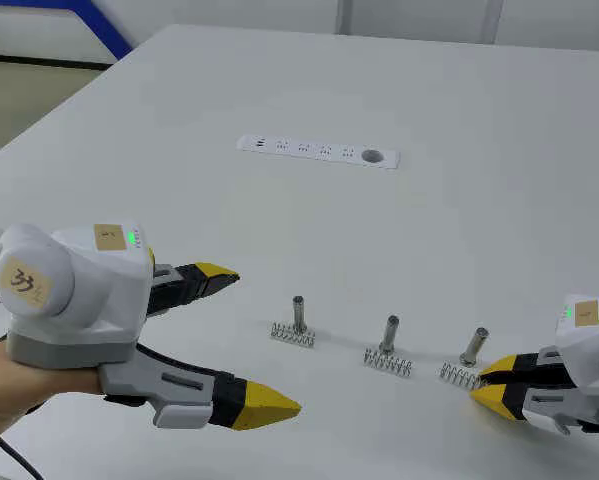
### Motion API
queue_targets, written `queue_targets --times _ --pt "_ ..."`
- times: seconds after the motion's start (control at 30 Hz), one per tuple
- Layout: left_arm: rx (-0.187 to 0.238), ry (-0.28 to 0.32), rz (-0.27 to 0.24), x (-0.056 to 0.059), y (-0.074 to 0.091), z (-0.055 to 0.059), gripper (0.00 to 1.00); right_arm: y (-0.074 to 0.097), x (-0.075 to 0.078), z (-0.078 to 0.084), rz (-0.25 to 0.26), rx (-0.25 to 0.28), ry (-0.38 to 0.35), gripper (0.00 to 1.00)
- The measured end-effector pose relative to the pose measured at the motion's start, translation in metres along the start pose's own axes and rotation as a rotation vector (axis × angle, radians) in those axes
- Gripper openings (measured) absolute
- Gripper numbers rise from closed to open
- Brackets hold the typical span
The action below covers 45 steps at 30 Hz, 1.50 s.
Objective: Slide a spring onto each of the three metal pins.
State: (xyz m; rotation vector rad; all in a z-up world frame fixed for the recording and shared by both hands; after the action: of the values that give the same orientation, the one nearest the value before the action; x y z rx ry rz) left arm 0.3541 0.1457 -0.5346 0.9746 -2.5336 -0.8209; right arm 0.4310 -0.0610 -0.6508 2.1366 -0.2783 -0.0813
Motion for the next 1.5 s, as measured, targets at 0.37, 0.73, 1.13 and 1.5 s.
queue_targets --times 0.37,0.73,1.13,1.5 --pt "0.026 -0.009 0.011 0.008 0.000 -0.008 0.92 0.017 -0.003 -0.012 0.016 0.032 0.013 0.10" --pt "0.027 -0.054 0.036 0.023 -0.006 -0.018 0.90 0.054 -0.016 -0.041 0.032 0.078 0.106 0.10" --pt "0.064 -0.097 0.085 0.052 -0.019 -0.030 0.82 0.092 -0.042 -0.078 0.034 0.123 0.237 0.10" --pt "0.094 -0.136 0.098 0.065 -0.028 -0.040 0.73 0.100 -0.071 -0.090 -0.013 0.138 0.307 0.10"
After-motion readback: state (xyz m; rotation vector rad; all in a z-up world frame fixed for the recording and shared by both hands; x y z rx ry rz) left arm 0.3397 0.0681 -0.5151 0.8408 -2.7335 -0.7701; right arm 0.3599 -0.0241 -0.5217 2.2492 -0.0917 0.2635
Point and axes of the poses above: the centre of the closed fingertips' face, and the gripper's own axes: y roughly backward along the fingers, x roughly to its right, z roughly out of its underside, the point moved 2 cm from there along y, roughly backward along the fingers, and after that the axes turned 8 degrees about -x, right-handed, at the moved point
